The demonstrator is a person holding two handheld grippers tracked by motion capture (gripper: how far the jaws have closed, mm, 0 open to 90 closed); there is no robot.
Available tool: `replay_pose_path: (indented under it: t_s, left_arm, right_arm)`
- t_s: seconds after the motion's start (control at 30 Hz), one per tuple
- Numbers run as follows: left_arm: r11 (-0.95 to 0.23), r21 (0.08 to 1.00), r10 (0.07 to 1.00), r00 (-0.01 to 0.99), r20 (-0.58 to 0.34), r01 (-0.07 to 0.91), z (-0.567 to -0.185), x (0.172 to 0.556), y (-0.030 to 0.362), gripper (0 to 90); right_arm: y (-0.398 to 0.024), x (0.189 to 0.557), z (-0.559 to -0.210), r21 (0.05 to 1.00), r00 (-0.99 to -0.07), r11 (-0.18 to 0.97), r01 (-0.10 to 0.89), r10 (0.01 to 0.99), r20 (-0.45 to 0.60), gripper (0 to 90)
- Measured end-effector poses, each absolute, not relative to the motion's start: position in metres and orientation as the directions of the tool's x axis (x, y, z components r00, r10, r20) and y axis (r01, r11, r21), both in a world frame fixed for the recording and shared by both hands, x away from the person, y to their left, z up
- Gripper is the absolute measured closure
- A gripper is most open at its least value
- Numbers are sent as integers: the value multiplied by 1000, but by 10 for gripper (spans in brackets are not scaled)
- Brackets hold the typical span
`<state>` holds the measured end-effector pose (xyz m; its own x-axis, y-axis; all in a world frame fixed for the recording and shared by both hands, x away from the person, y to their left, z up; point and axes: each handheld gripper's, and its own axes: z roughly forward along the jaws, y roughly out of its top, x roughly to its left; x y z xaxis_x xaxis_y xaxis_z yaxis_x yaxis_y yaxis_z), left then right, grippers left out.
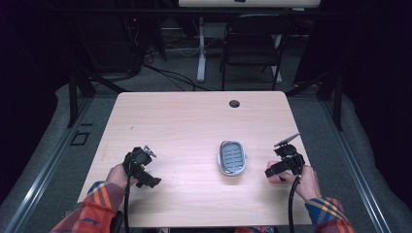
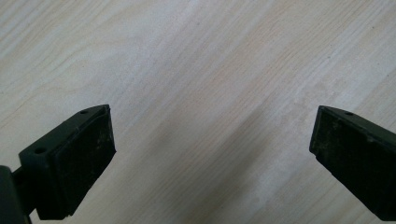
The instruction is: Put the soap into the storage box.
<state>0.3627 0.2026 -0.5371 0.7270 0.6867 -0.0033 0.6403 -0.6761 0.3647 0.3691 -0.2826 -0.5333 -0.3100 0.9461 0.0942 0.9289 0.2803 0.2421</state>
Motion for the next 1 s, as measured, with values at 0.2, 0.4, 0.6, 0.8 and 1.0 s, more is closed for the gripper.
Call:
replay_pose_path:
  t_s: [0.2,0.4,0.6,0.8,1.0]
  left_arm:
    - [-683,353,682,731,-7,640,-538,363,202,1]
    - [-684,354,680,733,-7,638,-538,363,202,1]
    - [-686,352,679,734,-5,637,-537,363,202,1]
    - [-685,349,681,732,-6,640,-538,363,201,1]
    - [-688,347,678,735,-4,637,-537,363,202,1]
  right_arm:
    - [-279,373,-538,246,-310,284,927,948,74,182]
    - [-280,375,-537,214,-348,328,920,936,60,243]
    - [-281,375,-537,208,-354,334,919,933,67,305]
    - [-282,376,-536,191,-348,330,925,935,72,324]
    - [-281,381,-536,168,-332,314,934,939,88,287]
